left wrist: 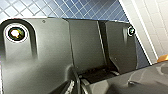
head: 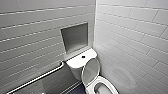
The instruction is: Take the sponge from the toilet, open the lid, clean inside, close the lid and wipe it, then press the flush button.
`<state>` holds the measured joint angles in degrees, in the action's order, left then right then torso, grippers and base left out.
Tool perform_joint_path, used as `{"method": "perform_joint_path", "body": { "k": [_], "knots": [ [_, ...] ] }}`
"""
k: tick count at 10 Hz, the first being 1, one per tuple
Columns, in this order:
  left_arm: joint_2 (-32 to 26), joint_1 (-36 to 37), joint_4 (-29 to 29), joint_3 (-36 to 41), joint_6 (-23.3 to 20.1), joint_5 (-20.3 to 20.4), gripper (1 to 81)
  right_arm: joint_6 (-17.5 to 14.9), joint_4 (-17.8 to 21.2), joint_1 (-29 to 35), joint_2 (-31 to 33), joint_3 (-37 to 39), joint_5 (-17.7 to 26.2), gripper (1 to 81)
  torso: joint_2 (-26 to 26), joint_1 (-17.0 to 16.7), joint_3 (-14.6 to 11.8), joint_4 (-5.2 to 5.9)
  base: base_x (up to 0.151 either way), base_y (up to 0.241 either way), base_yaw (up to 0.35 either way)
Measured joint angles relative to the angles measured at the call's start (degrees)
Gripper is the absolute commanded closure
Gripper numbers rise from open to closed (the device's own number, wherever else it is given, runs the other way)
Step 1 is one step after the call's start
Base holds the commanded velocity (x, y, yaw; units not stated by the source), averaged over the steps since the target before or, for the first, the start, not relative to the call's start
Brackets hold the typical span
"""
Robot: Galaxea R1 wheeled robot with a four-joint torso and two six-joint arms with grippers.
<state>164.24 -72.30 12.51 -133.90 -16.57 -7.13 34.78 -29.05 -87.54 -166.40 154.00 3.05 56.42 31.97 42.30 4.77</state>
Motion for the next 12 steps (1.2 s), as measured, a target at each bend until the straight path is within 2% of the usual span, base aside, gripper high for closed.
{"method": "perform_joint_path", "body": {
  "k": [1, 2, 4, 5, 7, 10, 12],
  "knots": [
    [-1.48, 2.57, 0.50, 1.76, 0.00, -1.02, 1.0, -8.33, 7.09, 0.00, -0.05, -0.22, 0.65, 81.1, 0.00, 0.00, 0.00, 0.00, 0.000, 0.000, 0.000],
    [-2.89, 5.00, 0.94, 3.56, 0.00, -2.07, 1.0, -13.75, 12.85, 0.22, -0.13, -0.26, 0.85, 81.1, 0.00, 0.00, 0.00, 0.00, 0.000, 0.000, 0.000],
    [-5.78, 9.72, 2.95, 8.90, 0.00, -4.35, 1.0, -22.02, 24.31, 1.30, -0.20, -0.39, -0.51, 81.1, -0.02, 0.00, 0.00, 0.00, 0.000, 0.000, 0.000],
    [-7.18, 12.43, 4.79, 11.28, 0.00, -4.99, 1.0, -22.93, 25.47, 1.82, -0.30, -0.37, -0.71, 81.1, -0.04, 0.00, 0.00, 0.00, 0.000, 0.000, 0.000],
    [-8.70, 17.74, 10.45, 13.99, 0.00, -5.62, 1.0, -23.43, 25.37, 2.01, -1.54, 1.26, -0.21, 81.1, -0.06, 0.02, 0.00, 0.00, 0.000, 0.000, 0.000],
    [-9.06, 24.98, 21.92, 15.85, 0.00, -6.51, 1.0, -23.45, 24.95, 1.90, -4.55, 5.03, 1.08, 81.1, -0.11, 0.02, 0.02, 0.00, 0.000, 0.000, 0.000],
    [-9.73, 30.53, 29.16, 15.85, 0.00, -6.40, 1.0, -23.43, 24.95, 1.68, -4.00, 5.60, 0.98, 81.1, -0.15, 0.02, 0.05, 0.00, 0.000, 0.000, 0.000]
  ]
}}
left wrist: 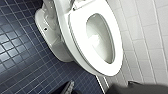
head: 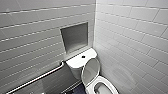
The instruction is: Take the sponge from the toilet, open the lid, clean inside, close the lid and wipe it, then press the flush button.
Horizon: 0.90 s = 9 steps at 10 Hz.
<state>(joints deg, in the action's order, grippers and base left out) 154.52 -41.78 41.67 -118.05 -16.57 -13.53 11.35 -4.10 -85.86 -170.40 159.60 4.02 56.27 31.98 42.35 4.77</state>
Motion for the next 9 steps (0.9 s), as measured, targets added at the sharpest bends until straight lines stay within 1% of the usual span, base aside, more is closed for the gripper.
{"method": "perform_joint_path", "body": {
  "k": [2, 4, 6, 7, 9],
  "knots": [
    [-0.24, 5.16, 6.05, -0.80, 0.06, 0.45, 1.0, -0.05, 0.00, -0.16, 0.22, -0.56, 0.20, 81.1, -0.02, 0.00, 0.02, 0.00, 0.000, 0.000, 0.000],
    [0.06, 8.44, 10.05, -3.72, 0.12, 0.96, 1.0, -0.20, -0.01, 0.02, 0.80, -2.84, 0.30, 81.1, -0.05, 0.00, 0.04, 0.00, 0.000, 0.000, 0.000],
    [1.13, 10.53, 11.97, -8.08, 0.17, 1.33, 1.0, -0.24, -0.01, 0.00, 2.38, -4.44, 0.30, 81.1, -0.05, 0.00, 0.85, 0.00, 0.000, 0.000, 0.000],
    [2.10, 11.93, 12.41, -10.17, 0.23, 1.22, 1.0, -0.22, -0.01, 0.00, 3.28, -5.52, 0.30, 81.1, -0.05, 0.00, 2.01, 0.00, 0.000, 0.000, 0.000],
    [3.28, 15.43, 13.13, -12.21, 0.87, 0.98, 1.0, -0.22, 0.00, 0.09, 4.06, -7.36, 0.22, 81.1, -0.11, 0.05, 2.99, 0.00, 0.000, 0.000, 0.000]
  ]
}}
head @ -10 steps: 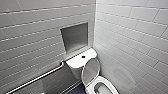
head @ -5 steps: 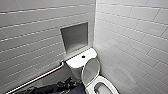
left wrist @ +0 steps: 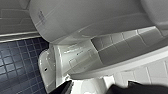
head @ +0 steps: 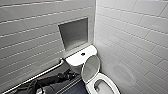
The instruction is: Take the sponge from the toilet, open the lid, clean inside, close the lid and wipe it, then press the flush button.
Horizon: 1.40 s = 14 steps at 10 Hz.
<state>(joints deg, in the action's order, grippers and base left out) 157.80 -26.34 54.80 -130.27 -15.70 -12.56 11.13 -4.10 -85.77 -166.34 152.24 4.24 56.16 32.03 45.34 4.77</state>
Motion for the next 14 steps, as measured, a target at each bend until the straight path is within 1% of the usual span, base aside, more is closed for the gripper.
{"method": "perform_joint_path", "body": {
  "k": [2, 4, 6, 8, 9, 12, 13, 14],
  "knots": [
    [-0.11, 2.07, 0.38, -2.43, 2.47, 1.04, 1.0, 0.00, 0.00, -0.28, 0.46, -0.83, -0.20, 81.1, -0.02, 0.00, -0.06, 0.00, 0.000, 0.000, 0.000],
    [-0.16, 1.87, 0.46, -3.91, 5.16, 3.35, 1.0, 0.00, 0.00, -0.24, 0.77, -1.02, -0.22, 81.1, -0.05, 0.02, -0.06, 0.00, 0.000, 0.000, 0.000],
    [1.74, 2.06, 0.51, -4.21, 5.29, 5.34, 1.0, 0.02, 0.00, -0.26, 0.74, -1.11, -0.33, 81.1, -0.05, 0.02, -0.04, 0.00, 0.000, 0.000, 0.000],
    [5.27, 2.04, 0.49, -3.89, 5.32, 5.53, 1.0, 0.05, 0.02, -0.46, 0.79, -1.13, -0.37, 81.1, -0.05, 0.02, -0.04, 0.00, 0.000, 0.000, 0.000],
    [5.91, 2.04, 0.49, -3.61, 5.29, 6.19, 1.0, 0.05, 0.02, -0.56, 0.77, -1.13, -0.34, 81.1, -0.05, 0.02, -0.04, 0.00, 0.000, 0.000, 0.000],
    [6.07, 1.60, -0.11, 1.00, 5.25, 6.25, 1.0, 0.28, 0.02, -0.52, 0.74, -1.29, -0.39, 81.1, -0.05, 0.02, -0.02, 0.00, 0.000, 0.000, 0.000],
    [6.35, 0.85, -1.27, 3.36, 5.10, 5.28, 1.0, 0.37, 0.02, -0.41, 0.74, -1.30, -0.33, 81.1, -0.05, 0.02, -0.02, 0.00, 0.000, 0.000, 0.000],
    [6.53, -0.28, -2.90, 5.55, 5.05, 3.41, 1.0, 0.46, 0.02, -0.20, 0.74, -1.29, -0.37, 81.1, -0.05, 0.02, -0.02, 0.00, 0.000, 0.000, 0.000]
  ]
}}
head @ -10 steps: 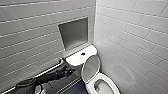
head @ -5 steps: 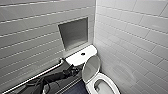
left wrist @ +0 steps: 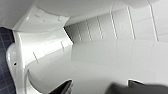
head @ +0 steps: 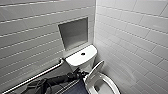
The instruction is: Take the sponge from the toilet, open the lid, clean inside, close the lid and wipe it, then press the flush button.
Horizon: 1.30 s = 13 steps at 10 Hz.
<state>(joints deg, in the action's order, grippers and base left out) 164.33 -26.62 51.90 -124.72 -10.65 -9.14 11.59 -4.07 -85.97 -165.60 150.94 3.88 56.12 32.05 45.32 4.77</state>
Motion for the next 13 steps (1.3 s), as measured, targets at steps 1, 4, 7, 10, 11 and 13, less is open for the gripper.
{"method": "perform_joint_path", "body": {
  "k": [1, 4, 7, 10, 11, 13],
  "knots": [
    [-0.20, -1.65, -2.15, 1.38, -0.04, -2.56, 1.0, 0.01, 0.00, 0.30, 0.02, 0.00, -0.02, 81.1, 0.00, 0.00, 0.00, 0.00, 0.000, 0.000, 0.000],
    [-4.40, -9.25, -9.01, 1.82, -3.01, -8.46, 1.0, -0.05, -0.02, 0.72, 0.02, 0.00, -0.02, 81.1, 0.00, 0.00, 0.00, 0.00, 0.000, 0.000, 0.000],
    [-8.05, -23.09, -12.40, 5.24, -11.80, -10.69, 1.0, -0.29, -0.02, 0.68, 0.00, -0.01, -0.02, 81.1, 0.00, 0.00, 0.00, 0.00, 0.000, 0.000, 0.000],
    [-12.15, -36.52, -14.38, 6.45, -19.55, -8.57, 1.0, -0.29, -0.04, 0.30, -0.74, -0.15, -0.13, 81.1, 0.00, -0.02, -0.02, 0.00, 0.000, 0.000, 0.000],
    [-12.29, -40.59, -14.69, 6.40, -21.32, -7.12, 1.0, -0.44, -0.04, 0.27, -1.05, -0.83, -0.22, 81.1, 0.00, -0.02, -0.02, 0.00, 0.000, 0.000, 0.000],
    [-11.24, -47.68, -15.10, 3.06, -24.04, -5.35, 1.0, -0.46, -0.04, 0.28, -0.96, -2.60, -0.38, 81.1, 0.02, -0.02, -0.04, 0.00, 0.000, 0.000, 0.000]
  ]
}}
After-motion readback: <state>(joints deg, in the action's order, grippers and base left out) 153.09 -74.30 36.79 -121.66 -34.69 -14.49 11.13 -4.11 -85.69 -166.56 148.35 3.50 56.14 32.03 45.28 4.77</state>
